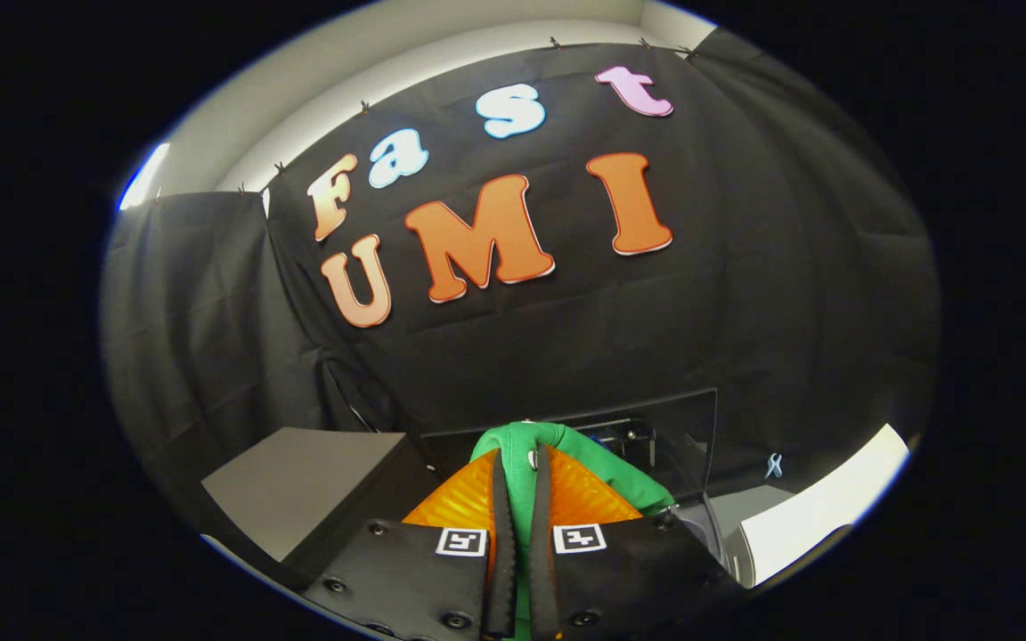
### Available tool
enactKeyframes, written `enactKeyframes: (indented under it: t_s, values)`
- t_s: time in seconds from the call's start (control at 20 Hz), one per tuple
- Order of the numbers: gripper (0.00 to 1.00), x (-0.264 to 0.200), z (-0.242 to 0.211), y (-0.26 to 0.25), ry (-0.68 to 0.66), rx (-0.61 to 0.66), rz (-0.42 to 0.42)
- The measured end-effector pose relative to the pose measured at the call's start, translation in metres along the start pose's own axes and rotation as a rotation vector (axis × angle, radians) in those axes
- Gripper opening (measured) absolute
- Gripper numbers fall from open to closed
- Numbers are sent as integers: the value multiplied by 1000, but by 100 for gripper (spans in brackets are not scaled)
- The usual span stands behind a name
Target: Put the clothes into the washing machine and then close the washing machine lid.
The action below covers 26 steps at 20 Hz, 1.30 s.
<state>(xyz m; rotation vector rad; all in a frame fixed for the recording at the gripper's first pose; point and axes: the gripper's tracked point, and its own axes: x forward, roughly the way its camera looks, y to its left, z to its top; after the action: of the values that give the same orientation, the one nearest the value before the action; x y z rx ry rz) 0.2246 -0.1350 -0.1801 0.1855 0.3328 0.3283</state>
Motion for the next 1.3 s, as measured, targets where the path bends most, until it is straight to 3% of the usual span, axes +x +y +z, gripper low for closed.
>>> enactKeyframes:
  t_s: [0.65,1.05,1.25,1.3]
  values:
    - [14,52,-208,-61,461,31,-126]
    - [14,64,-264,-96,616,23,-210]
    - [23,67,-275,-103,667,0,-233]
    - [34,66,-277,-103,667,-3,-234]
